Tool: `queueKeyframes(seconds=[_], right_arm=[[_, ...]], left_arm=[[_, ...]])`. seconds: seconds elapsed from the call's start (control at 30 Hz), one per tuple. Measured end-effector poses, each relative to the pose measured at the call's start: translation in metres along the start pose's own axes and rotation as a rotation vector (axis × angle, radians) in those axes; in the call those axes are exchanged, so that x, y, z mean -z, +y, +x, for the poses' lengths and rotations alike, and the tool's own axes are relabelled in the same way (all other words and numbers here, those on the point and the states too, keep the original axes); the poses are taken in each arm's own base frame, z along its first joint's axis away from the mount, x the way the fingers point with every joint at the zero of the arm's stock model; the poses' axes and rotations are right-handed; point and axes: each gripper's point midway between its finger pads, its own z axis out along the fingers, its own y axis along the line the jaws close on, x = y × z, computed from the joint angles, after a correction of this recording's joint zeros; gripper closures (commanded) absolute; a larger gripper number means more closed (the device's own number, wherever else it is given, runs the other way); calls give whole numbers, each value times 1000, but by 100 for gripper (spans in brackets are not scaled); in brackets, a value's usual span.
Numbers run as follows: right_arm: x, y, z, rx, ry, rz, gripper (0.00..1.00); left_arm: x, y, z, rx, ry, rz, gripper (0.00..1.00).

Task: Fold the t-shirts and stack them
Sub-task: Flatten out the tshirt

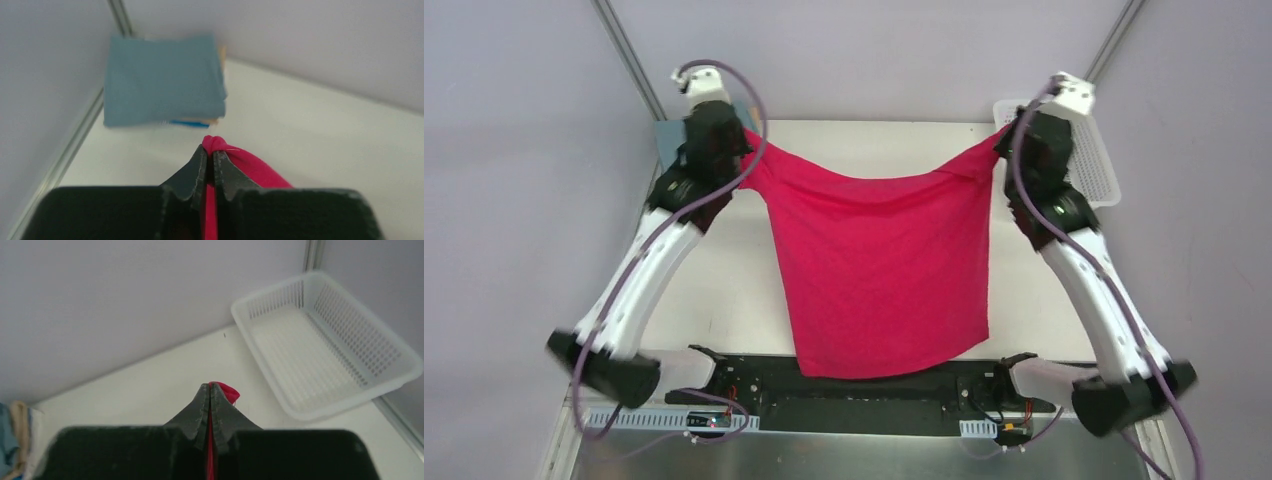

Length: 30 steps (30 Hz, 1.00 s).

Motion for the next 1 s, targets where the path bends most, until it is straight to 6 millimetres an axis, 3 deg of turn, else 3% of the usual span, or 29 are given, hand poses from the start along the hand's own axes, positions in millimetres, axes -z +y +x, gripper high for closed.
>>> queueKeyframes(seconds=[0.03,0.07,0.1,0.13,0.17,0.23,0.27,0.33,0.43,0.63,0.77,0.87,1.0], right_arm=[[-23,-3,34,32,63,31,97],[-49,-10,77,63,144,68,81],[-65,-14,105,79,199,88,63],[-84,-22,144,95,278,115,42],[-99,-28,179,107,350,132,30],[-117,-40,238,124,470,161,18],[-120,-43,259,130,516,168,14],[-121,-46,293,140,602,164,6],[-117,-38,302,113,639,131,1],[-107,-12,280,26,627,42,0],[-83,-3,278,-33,659,0,1],[-57,4,292,-58,728,-33,0],[-5,26,334,-37,894,-107,1]], left_arm=[[-27,1,35,-39,79,-49,78],[-58,5,76,-73,174,-103,54],[-87,7,123,-108,280,-148,27],[-101,19,144,-131,329,-187,5],[-113,25,173,-153,398,-215,1],[-130,39,233,-202,550,-257,1],[-132,43,254,-217,609,-263,1],[-128,43,279,-230,695,-246,1],[-123,31,278,-198,714,-194,1],[-116,3,266,-90,722,-66,1],[-110,-16,274,-33,773,27,1],[-107,-28,281,2,809,85,1],[-107,-42,302,27,873,148,1]])
